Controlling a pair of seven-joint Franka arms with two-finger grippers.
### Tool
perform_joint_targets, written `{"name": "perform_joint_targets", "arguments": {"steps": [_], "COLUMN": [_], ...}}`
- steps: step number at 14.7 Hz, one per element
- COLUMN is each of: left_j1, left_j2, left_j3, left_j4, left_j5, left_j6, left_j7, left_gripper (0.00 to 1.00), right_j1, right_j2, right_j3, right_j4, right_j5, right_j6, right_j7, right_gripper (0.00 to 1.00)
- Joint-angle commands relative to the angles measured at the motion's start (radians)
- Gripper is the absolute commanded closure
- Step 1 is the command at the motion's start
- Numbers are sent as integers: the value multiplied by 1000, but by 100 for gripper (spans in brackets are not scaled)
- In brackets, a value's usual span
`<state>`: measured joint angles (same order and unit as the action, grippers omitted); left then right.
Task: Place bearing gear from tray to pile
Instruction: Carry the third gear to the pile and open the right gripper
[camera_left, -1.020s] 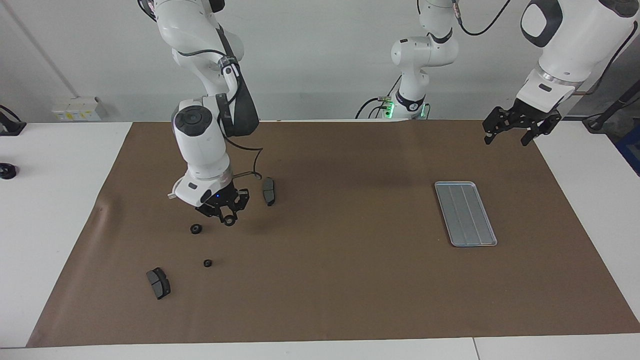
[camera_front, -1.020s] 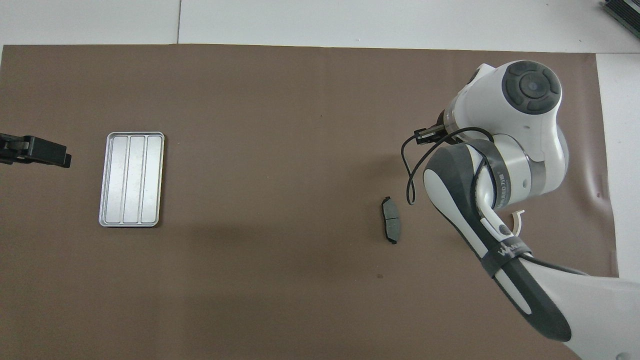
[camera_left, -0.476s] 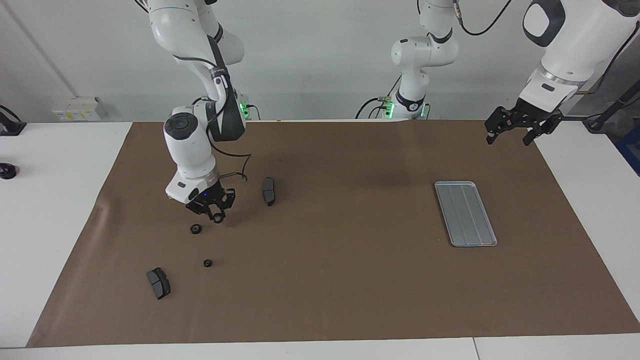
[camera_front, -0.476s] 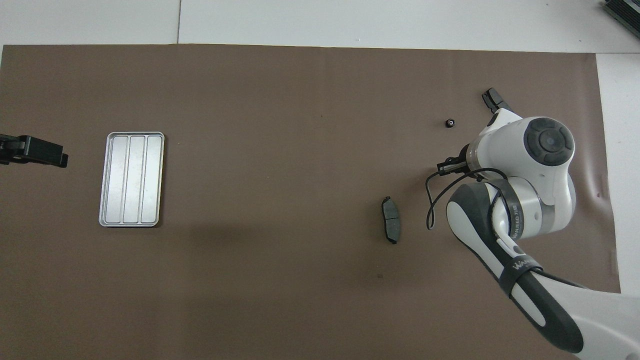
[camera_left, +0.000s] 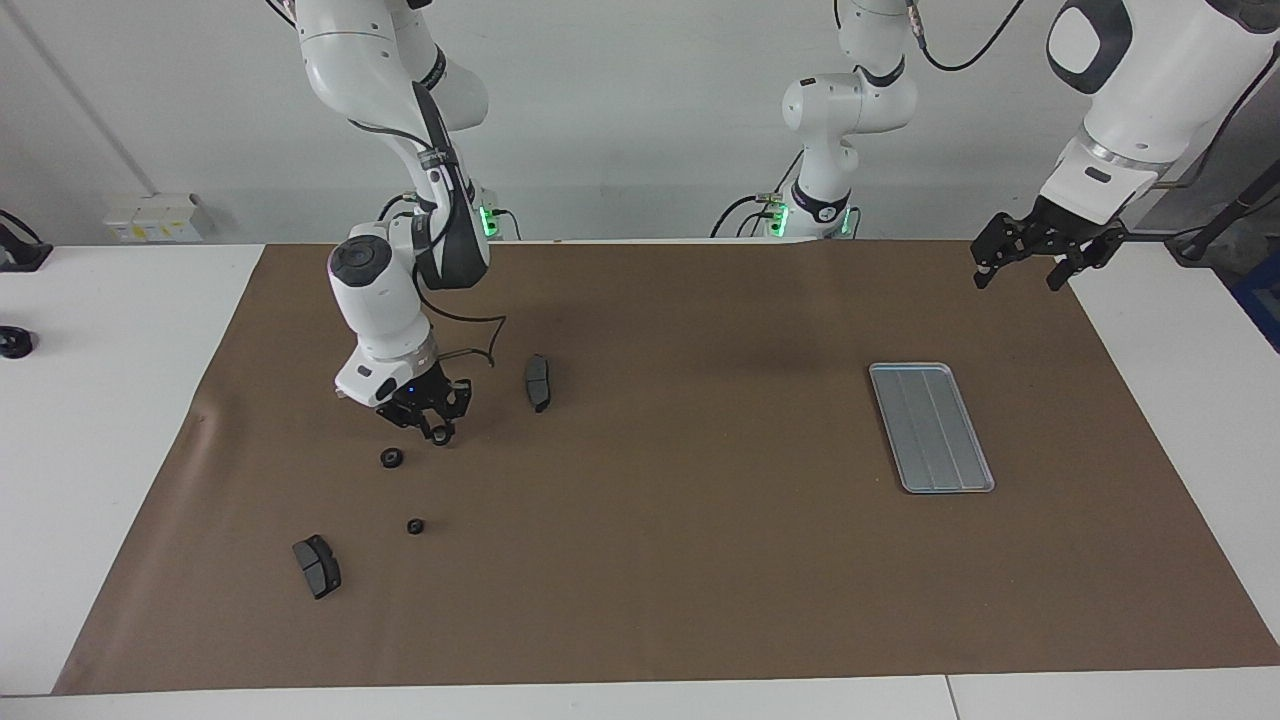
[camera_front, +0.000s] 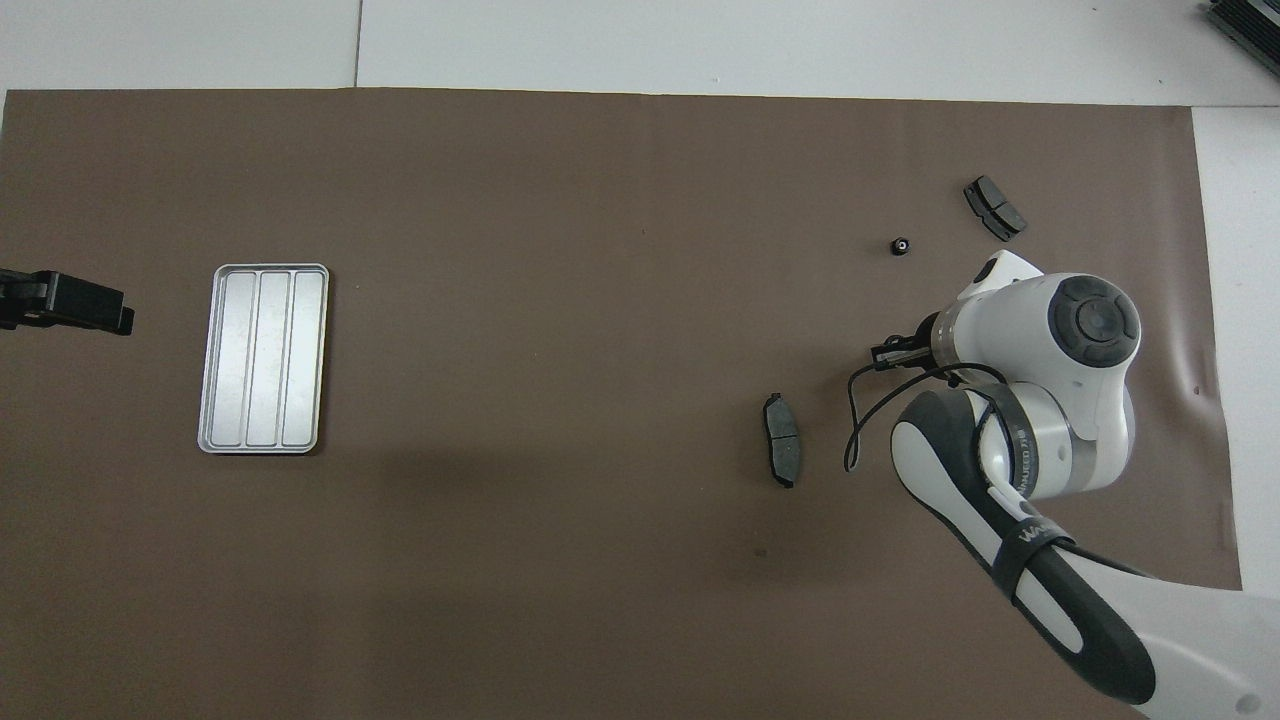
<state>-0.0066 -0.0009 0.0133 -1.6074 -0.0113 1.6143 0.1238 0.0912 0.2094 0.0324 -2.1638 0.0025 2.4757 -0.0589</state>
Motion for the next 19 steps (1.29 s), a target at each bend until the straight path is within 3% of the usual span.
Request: {"name": "perform_joint_targets", "arguments": {"steps": [1,2,3,4,9,12,15,19], "left_j1": [10,10,11,11,10,10,10,10], "left_j2": [-27,-27,-27,-27,-27,-27,-27,-27], "left_j3": [-6,-6,-4,-4,-4,-6,-6,-6], "left_j4": [-25,-25,-25,-25,-25,-25,-25,-25], "left_j5": [-6,-6,-6,-6,-6,-6,-6,-6], "left_j6": [4,4,4,4,4,4,4,4], "left_j7": [8,8,8,8,8,8,8,8], "left_gripper": [0,0,0,0,0,0,0,0], "right_j1": [-16,-16,-16,-16,-10,-5,-14,-21], "right_j2": [-7,-4,-2,-2,-42,-59,-85,-182], "right_j3": [14,14,14,14,14,11,4,-11], "right_j4": [-27,-27,-27,-22,63,200,341,395], "right_j5": [31,31,31,31,33,19,14,21], "right_j6": [31,32,31,32,-58,-229,-459,-588], "right_j7": [-24,-22,-19,-18,17,140,146,162], "right_gripper": [66,56,34,0,0,0,0,0]}}
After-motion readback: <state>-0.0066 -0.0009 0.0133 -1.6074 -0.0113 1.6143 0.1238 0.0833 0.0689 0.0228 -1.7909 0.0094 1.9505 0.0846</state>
